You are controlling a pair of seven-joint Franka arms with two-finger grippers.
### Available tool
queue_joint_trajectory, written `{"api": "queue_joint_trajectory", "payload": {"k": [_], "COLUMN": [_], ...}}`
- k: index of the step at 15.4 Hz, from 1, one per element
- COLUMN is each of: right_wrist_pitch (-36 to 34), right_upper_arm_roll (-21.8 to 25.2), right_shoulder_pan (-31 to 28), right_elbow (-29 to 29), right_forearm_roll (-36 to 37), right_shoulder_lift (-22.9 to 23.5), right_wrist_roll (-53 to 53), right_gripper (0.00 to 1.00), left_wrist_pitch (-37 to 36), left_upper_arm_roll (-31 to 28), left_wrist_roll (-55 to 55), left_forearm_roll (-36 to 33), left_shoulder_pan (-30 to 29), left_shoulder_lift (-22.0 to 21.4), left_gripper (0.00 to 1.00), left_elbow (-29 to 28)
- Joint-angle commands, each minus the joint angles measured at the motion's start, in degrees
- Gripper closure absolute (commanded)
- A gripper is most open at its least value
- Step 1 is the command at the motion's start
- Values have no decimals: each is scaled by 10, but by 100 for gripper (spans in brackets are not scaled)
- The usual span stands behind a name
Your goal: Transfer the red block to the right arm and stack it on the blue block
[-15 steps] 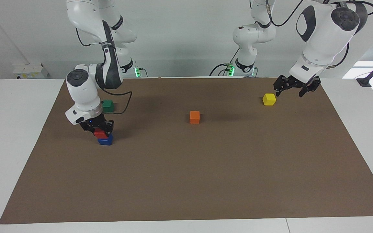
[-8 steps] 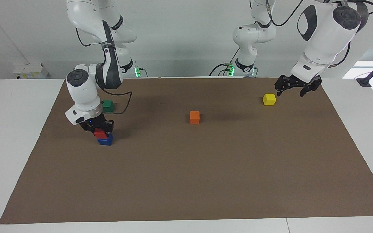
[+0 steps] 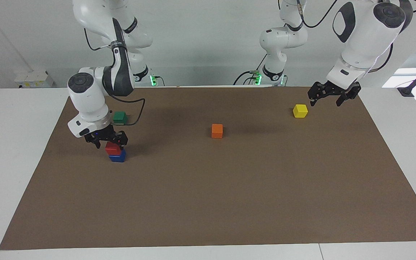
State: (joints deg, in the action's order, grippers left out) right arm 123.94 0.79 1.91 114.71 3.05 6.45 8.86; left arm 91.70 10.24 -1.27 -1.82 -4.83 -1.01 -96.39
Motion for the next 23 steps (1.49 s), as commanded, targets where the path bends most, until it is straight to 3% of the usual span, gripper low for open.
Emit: {"api": "queue_joint_trajectory", "payload": {"k": [1,6,10,23], "right_wrist_pitch": [-92,-220,-344,-303], "right_upper_arm_roll": [-11,-18,-13,-12], "right_shoulder_pan": [-3,-9,-16,-27], "right_elbow": [-62,-120,-205,-200], "right_forearm_roll": [-35,-53,-59,-7], "right_shoulder_lift": [-25,-84,-80,-76], "right_wrist_roll": [8,-61,-64,-95], "right_gripper": [0,0,0,0], "left_wrist_pitch": [-2,-2,-2,-2], "left_upper_arm_roll": [-3,-2,-2,-2], "left_wrist_roll": [8,8,8,7], "left_forearm_roll": [-10,-10,-10,-10], "left_shoulder_pan": [2,2,2,2], "left_shoulder_lift": [-10,-11,-10,-11], "left_gripper": [0,0,0,0], "left_elbow": [-5,-5,-5,-5]}}
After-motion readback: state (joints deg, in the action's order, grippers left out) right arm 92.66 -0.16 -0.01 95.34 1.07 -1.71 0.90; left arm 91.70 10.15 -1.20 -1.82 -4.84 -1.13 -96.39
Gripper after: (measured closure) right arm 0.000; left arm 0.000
